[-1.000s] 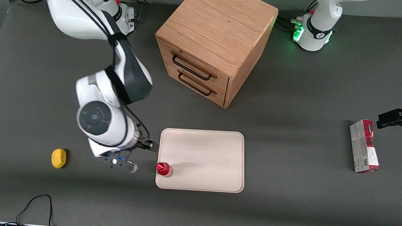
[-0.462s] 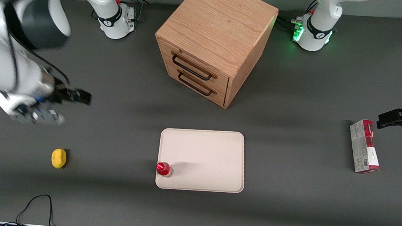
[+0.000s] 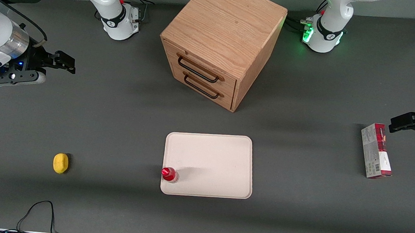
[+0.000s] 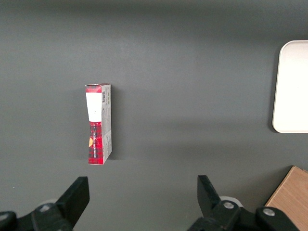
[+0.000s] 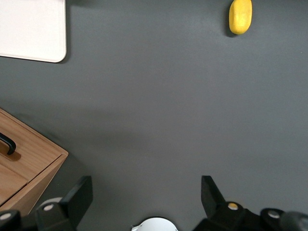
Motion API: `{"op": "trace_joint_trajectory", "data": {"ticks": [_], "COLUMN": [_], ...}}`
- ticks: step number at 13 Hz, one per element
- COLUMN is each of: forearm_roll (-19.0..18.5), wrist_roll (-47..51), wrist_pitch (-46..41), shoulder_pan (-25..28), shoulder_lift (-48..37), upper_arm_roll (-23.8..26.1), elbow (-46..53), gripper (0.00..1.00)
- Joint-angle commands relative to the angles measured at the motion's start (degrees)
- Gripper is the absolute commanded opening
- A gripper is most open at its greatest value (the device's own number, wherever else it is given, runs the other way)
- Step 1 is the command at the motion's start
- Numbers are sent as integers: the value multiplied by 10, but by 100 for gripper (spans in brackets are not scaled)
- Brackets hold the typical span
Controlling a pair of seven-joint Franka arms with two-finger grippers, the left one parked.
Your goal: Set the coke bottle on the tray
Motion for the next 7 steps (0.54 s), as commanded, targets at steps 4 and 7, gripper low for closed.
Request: {"op": "trace_joint_trajectory", "data": {"ticks": [4, 7], "forearm_roll": [16, 36], "wrist_roll": [-9, -15], "wrist_pitch": [-55, -58], "shoulder_pan": [-5, -20], "shoulder_lift": [0, 3], "upper_arm_roll": [-7, 4], "elbow": [34, 38], "gripper": [100, 100]}}
